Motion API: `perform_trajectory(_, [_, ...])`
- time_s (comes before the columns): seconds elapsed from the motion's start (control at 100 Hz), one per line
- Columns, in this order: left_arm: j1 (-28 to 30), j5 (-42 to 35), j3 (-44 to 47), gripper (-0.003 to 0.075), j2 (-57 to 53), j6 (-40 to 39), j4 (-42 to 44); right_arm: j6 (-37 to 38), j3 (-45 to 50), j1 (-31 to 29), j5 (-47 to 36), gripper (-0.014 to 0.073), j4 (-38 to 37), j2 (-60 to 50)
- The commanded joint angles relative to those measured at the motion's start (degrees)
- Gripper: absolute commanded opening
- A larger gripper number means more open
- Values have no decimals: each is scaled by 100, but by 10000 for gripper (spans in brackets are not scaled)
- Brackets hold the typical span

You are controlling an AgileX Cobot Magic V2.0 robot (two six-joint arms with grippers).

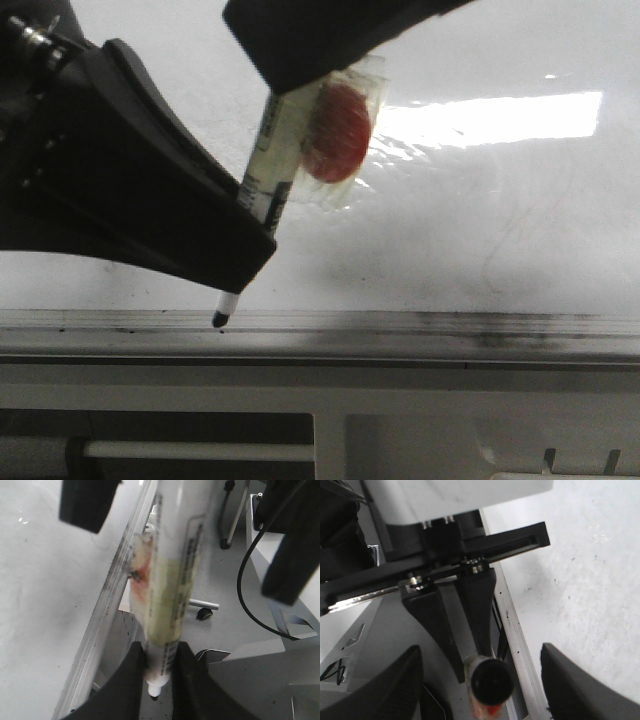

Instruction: Write number 8 on whiteboard

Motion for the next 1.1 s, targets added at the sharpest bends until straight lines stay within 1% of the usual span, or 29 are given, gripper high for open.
perform_trajectory(0.0, [-7,6,-193,-20,-146,7,-240,-67,-230,18,-138,379,276,95])
perform_trajectory(0.05, [-7,6,-193,-20,-146,7,-240,-67,-230,18,-51,297,279,166])
perform_trajectory(0.09, [-7,6,-193,-20,-146,7,-240,-67,-230,18,60,202,279,204])
perform_trajectory(0.1, [-7,6,-193,-20,-146,7,-240,-67,-230,18,97,167,279,216])
perform_trajectory(0.12, [-7,6,-193,-20,-146,7,-240,-67,-230,18,133,131,279,217])
perform_trajectory(0.17, [-7,6,-193,-20,-146,7,-240,-67,-230,18,235,-16,279,229])
perform_trajectory(0.2, [-7,6,-193,-20,-146,7,-240,-67,-230,18,247,-71,279,229])
perform_trajectory(0.29, [-7,6,-195,-8,-146,7,-320,-67,-230,18,238,-62,279,195])
perform_trajectory(0.35, [-7,15,-205,54,-161,7,-387,-67,-274,7,237,-62,148,127])
perform_trajectory(0.39, [19,19,-205,124,-202,-57,-425,-67,-332,7,254,-62,-34,76])
perform_trajectory(0.42, [42,28,-205,194,-286,-183,-440,-67,-420,7,275,-62,-265,15])
perform_trajectory(0.44, [44,28,-205,223,-334,-260,-440,-67,-485,7,308,-62,-408,-16])
perform_trajectory(0.45, [57,28,-205,252,-355,-287,-440,-53,-505,7,324,-62,-454,-42])
perform_trajectory(0.47, [71,28,-205,280,-403,-343,-440,-37,-580,7,326,-62,-586,-84])
perform_trajectory(0.49, [100,28,-205,333,-508,-444,-440,8,-664,7,340,-62,-716,-115])
perform_trajectory(0.54, [166,28,-205,407,-732,-645,-403,259,-889,-15,349,-62,-1079,-229])
perform_trajectory(0.59, [271,55,-205,448,-997,-865,-306,629,-1151,-17,421,-62,-1592,-305])
perform_trajectory(0.68, [467,85,-179,446,-1579,-1155,-122,1296,-1707,-17,831,-61,-2763,-366])
perform_trajectory(0.74, [648,57,-118,437,-2015,-1258,-18,1947,-2028,6,1296,-59,-3557,-366])
perform_trajectory(0.76, [716,26,-98,434,-2109,-1305,-5,2213,-2141,35,1468,-55,-3943,-366])
perform_trajectory(0.77, [739,24,-75,430,-2209,-1338,-6,2213,-2162,35,1468,-55,-4041,-366])
perform_trajectory(0.82, [902,-63,23,416,-2557,-1403,-6,2725,-2221,129,1630,-35,-4757,-366])
perform_trajectory(0.86, [1046,-131,129,404,-2849,-1431,-6,3278,-2221,222,1641,-35,-5354,-377])
perform_trajectory(0.88, [1117,-174,192,397,-2991,-1472,-6,3629,-2206,263,1581,-35,-5528,-426])
perform_trajectory(0.93, [1277,-277,339,382,-3312,-1623,-6,4562,-2108,331,1232,-35,-6019,-515])
perform_trajectory(0.94, [1299,-317,359,377,-3355,-1674,-6,4810,-2070,344,1092,-35,-6047,-543])
perform_trajectory(0.99, [1459,-438,513,363,-3632,-1794,-17,5425,-1908,354,473,-36,-6134,-681])
perform_trajectory(1.03, [1549,-547,650,348,-3833,-1934,-29,5622,-1711,354,-56,-36,-6198,-844])
perform_trajectory(1.09, [1686,-688,836,316,-4072,-2155,-42,5639,-1370,354,-1070,-36,-6228,-1031])
